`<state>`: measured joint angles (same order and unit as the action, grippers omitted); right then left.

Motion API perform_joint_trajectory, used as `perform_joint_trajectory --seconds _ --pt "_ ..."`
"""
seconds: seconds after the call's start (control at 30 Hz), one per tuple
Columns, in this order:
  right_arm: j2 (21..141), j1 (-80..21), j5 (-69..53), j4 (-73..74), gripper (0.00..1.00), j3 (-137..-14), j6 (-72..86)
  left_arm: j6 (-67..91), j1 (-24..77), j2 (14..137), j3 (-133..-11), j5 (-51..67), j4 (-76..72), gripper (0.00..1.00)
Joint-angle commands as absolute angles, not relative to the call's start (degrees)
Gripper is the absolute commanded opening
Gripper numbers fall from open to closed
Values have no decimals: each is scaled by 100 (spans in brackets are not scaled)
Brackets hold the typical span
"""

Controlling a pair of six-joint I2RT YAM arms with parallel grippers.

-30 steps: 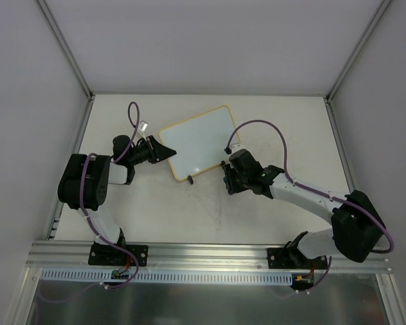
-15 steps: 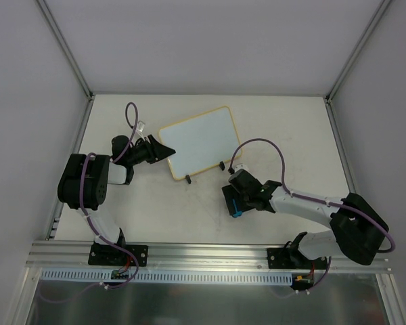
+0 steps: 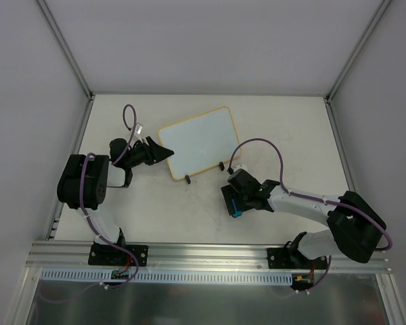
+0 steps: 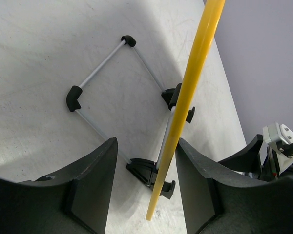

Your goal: Erase the whiteboard

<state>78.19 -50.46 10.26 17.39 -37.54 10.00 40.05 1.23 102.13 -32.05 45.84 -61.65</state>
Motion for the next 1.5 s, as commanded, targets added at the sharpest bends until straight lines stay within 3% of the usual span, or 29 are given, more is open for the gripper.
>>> perform_joint_trajectory --seconds 0.0,0.43,0.57,0.73,0.93,1.03,1.07,1.1,1.13,1.3,1.47 --pt "7840 -5071 1099 1775 81 -4016 949 3964 35 10152 -3120 4702 -6460 50" --pt "7840 -5080 1107 1723 83 -3999 958 3990 -88 8975 -2619 5080 -6777 54" --pt "7752 -5080 1081 1679 85 -3973 949 3578 -88 8298 -2663 4870 -5847 56" --pt "7480 -5089 1046 1679 89 -3885 967 2902 -88 7542 -2874 4246 -3518 56" --pt "6586 -5115 1081 1670 95 -3665 976 2672 -88 6146 -2620 2454 -1314 57" --pt "5927 -5133 1002 1582 95 -3499 958 2865 -88 5153 -2252 1995 -915 59" --pt "5724 -5150 976 1530 96 -3341 923 2996 -70 4846 -2111 2004 -862 66" --pt "5513 -5159 984 1434 96 -3253 932 3049 -62 4173 -1831 2047 -827 89" --pt "5302 -5159 1037 1398 96 -3156 932 3093 -62 3827 -1724 2074 -757 99" --pt "3685 -5177 1457 1318 99 -2489 896 3138 -44 1465 -1485 2100 462 99" --pt "2594 -5177 1731 1415 99 -2031 896 3358 167 388 -1213 2389 703 99"
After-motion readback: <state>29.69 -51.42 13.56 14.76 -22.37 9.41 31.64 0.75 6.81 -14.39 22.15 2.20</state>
